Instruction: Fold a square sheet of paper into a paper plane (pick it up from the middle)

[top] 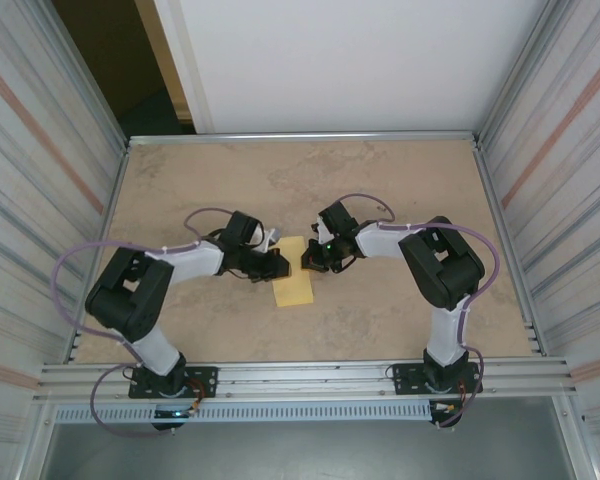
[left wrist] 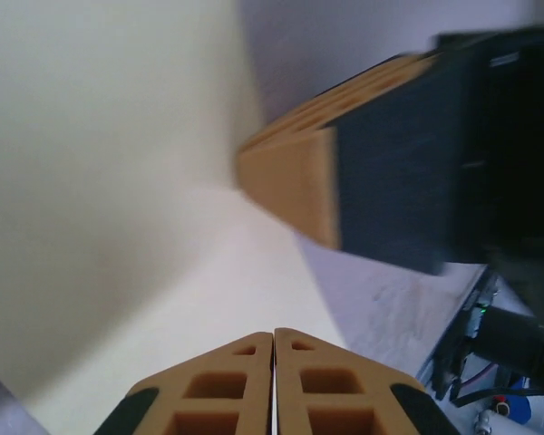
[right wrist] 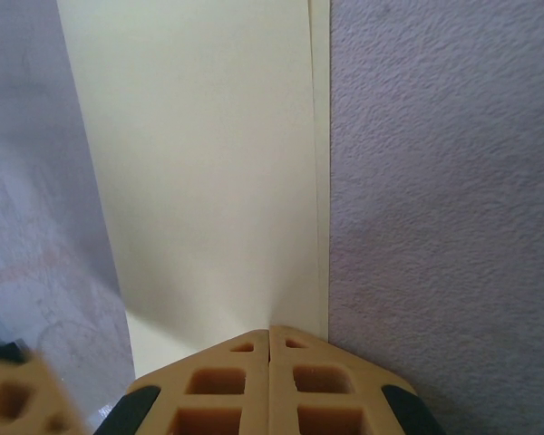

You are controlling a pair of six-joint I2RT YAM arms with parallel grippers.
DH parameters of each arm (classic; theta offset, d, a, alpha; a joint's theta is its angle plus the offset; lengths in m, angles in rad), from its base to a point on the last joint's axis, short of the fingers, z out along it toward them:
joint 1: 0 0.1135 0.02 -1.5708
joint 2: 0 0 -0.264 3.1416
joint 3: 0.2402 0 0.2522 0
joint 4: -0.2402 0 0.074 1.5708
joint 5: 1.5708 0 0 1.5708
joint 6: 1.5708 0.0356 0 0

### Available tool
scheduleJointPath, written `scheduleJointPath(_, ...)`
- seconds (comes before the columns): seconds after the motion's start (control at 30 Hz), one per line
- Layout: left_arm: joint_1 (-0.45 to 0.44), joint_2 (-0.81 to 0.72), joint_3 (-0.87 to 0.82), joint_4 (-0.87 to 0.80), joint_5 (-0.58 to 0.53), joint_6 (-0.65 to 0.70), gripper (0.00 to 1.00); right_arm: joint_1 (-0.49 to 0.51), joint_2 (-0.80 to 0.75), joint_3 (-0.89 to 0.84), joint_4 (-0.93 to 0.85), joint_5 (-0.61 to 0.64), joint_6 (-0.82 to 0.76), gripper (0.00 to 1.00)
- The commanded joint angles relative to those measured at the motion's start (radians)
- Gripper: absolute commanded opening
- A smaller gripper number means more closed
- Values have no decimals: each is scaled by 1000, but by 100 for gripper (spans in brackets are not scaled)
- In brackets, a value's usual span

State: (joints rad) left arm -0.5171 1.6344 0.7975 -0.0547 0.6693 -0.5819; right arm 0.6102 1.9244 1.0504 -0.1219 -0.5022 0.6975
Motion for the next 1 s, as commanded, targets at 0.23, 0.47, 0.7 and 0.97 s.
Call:
scheduleJointPath(0.23, -46, -21, -117, 3, -30, -75, 9, -14, 71, -18, -109, 103, -26, 0)
scheduleJointPath(0.47, -47, -3, -149, -46, -37, -42, 8, -20, 84, -18, -124, 117, -27, 0)
scheduleJointPath(0.7, -48, -32, -195, -140, -83, -25, 7, -35, 101, -24, -146, 148, -26, 0)
scheduleJointPath(0.97, -47, -146, -308, -150, -109, -71, 7, -54, 109, -33, -150, 151, -32, 0)
